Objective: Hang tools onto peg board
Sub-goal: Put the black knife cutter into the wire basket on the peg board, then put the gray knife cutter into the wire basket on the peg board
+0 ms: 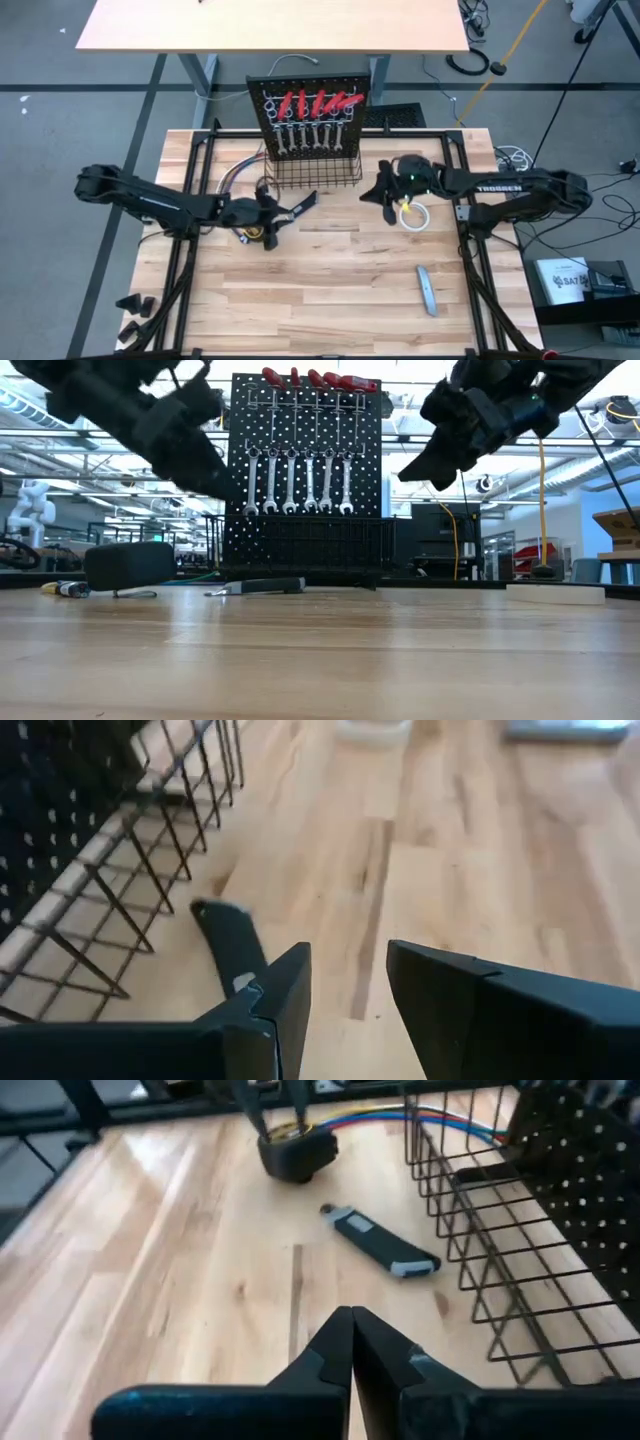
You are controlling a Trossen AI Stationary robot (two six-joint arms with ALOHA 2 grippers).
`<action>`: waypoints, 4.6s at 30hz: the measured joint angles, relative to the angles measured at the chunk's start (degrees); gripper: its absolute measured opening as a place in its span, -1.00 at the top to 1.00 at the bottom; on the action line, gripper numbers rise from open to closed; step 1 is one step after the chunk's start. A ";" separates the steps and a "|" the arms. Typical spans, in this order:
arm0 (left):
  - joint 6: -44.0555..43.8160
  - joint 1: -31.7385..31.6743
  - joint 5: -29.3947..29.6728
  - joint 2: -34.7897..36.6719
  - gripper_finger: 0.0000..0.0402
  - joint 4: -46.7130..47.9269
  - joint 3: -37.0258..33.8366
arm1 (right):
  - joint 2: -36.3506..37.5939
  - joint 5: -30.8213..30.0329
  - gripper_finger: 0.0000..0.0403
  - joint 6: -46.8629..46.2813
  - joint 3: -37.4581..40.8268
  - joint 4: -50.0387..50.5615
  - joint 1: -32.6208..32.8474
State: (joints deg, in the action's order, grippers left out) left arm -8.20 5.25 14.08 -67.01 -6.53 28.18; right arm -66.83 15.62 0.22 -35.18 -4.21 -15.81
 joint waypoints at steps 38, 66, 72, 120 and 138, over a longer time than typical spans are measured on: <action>-4.91 -9.60 -2.43 -26.55 -0.16 -11.99 2.56 | -0.02 -5.12 1.00 -2.04 0.00 0.42 8.43; -1.76 -5.12 -5.04 -27.15 0.34 -5.97 6.82 | -0.02 -5.06 1.00 -7.04 0.00 3.54 8.43; 3.76 -0.50 -0.62 -20.17 0.34 -5.31 9.72 | -0.02 -5.10 1.00 -7.09 0.00 3.74 9.09; 44.56 -20.48 7.45 -24.38 -0.16 19.31 36.03 | 0.79 -8.31 1.00 -4.23 0.00 9.27 9.11; 41.70 -11.79 7.80 -19.04 -0.19 23.41 35.81 | 5.78 -8.24 1.00 -14.62 0.00 28.63 9.17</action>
State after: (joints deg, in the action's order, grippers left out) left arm 33.50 -6.54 21.88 -86.05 16.88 63.99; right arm -61.05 7.38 -14.40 -35.18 24.43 -6.63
